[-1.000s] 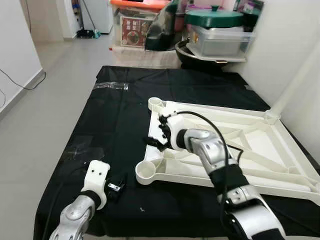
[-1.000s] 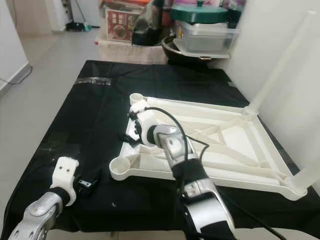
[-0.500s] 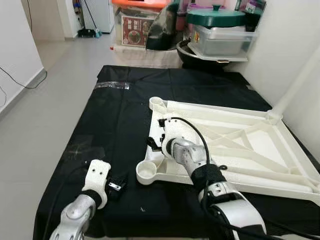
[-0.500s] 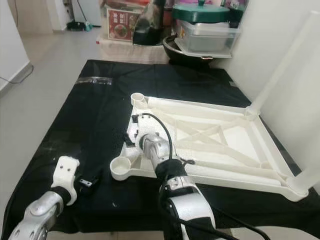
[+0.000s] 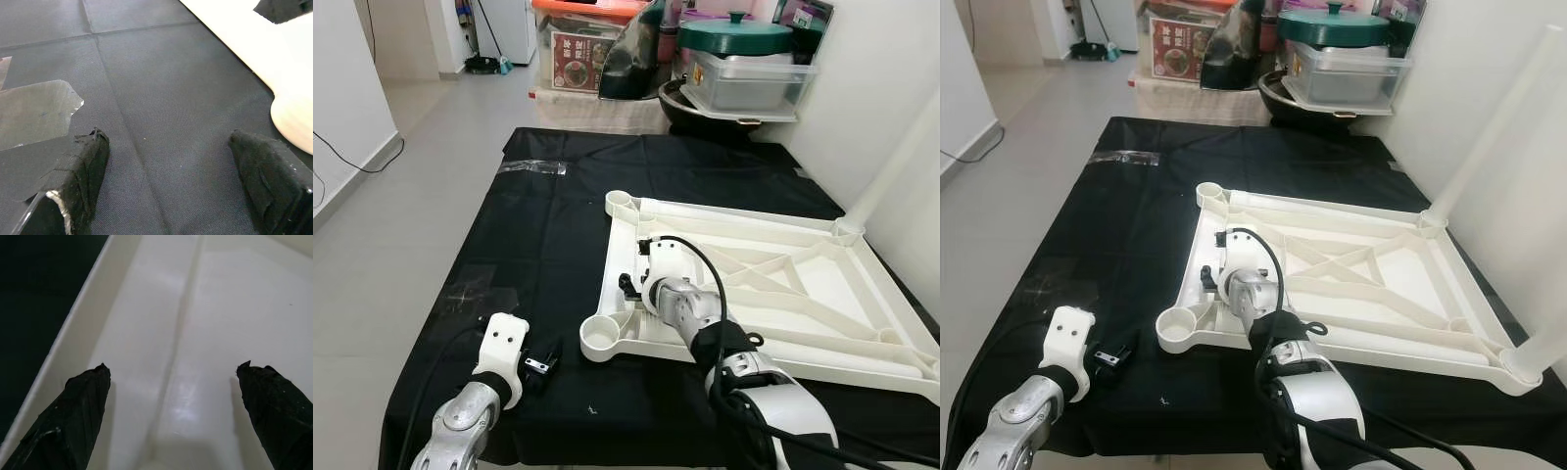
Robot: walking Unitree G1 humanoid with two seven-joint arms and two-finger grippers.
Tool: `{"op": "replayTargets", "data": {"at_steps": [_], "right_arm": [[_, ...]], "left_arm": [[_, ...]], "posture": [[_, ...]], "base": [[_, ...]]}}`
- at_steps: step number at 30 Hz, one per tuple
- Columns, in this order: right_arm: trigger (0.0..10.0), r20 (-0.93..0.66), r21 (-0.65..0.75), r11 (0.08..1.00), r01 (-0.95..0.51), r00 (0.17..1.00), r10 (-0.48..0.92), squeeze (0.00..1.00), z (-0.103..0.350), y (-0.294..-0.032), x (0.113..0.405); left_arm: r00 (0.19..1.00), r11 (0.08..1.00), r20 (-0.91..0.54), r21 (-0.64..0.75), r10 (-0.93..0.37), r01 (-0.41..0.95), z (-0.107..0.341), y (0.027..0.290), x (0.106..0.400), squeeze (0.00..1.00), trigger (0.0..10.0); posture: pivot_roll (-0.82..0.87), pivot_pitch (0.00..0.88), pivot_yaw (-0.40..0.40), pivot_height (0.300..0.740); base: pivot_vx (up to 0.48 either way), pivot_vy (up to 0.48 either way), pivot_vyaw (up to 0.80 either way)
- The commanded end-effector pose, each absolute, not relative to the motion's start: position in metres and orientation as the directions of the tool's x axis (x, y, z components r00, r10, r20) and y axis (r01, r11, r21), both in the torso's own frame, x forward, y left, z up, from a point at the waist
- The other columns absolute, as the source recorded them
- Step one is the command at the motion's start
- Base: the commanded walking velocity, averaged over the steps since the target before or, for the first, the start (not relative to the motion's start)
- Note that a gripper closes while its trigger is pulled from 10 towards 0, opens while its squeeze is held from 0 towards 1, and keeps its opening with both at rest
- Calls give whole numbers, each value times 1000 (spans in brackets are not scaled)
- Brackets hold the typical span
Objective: Building children table
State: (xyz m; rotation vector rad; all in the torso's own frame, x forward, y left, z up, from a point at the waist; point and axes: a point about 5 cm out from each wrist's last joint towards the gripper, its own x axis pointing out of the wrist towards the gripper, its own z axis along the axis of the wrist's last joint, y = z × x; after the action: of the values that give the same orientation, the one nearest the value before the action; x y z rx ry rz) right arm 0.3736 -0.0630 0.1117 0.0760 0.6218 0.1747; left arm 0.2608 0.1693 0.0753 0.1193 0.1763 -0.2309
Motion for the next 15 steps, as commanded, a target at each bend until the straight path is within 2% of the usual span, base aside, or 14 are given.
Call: {"op": "replayTargets", "data": {"at_steps": [1, 2, 3, 4, 7, 11, 15], "right_arm": [[10000, -666, 116, 978, -173, 717, 206, 1000, 86, -58, 359], [10000, -669, 110, 975, -192, 711, 215, 82, 85, -55, 358], [2667, -661, 116, 968, -222, 710, 243, 0, 86, -51, 358], [0, -655, 129, 961, -243, 707, 266, 0, 87, -47, 357], [0, -651, 169, 951, -261, 695, 306, 0, 87, -41, 356], [0, -700, 248, 949, -194, 642, 314, 0, 83, -36, 350], [0, -718, 236, 942, -237, 611, 334, 0, 74, -36, 344]], "left_arm": [[950, 966, -226, 93, -217, 242, 66, 167, 259, 0, 10000], [950, 966, -226, 95, -215, 241, 66, 168, 259, 0, 10000], [951, 966, -226, 97, -213, 239, 66, 169, 259, 0, 10000], [951, 966, -226, 98, -211, 237, 67, 169, 259, 0, 10000], [952, 967, -225, 99, -208, 235, 67, 169, 259, 0, 10000], [952, 967, -227, 100, -205, 232, 66, 168, 259, 0, 10000], [952, 968, -226, 95, -208, 234, 65, 165, 258, 0, 10000]], "posture": [[73, 0, -121, 740], [73, 0, -121, 740], [77, 0, -126, 740], [77, 0, -126, 740], [80, 0, -136, 740], [79, 0, -141, 740], [76, 0, -149, 740]], "base": [[0, 0, 0], [0, 0, 0], [0, 0, 0], [0, 0, 0], [0, 0, 0], [0, 0, 0], [0, 0, 0]]}}
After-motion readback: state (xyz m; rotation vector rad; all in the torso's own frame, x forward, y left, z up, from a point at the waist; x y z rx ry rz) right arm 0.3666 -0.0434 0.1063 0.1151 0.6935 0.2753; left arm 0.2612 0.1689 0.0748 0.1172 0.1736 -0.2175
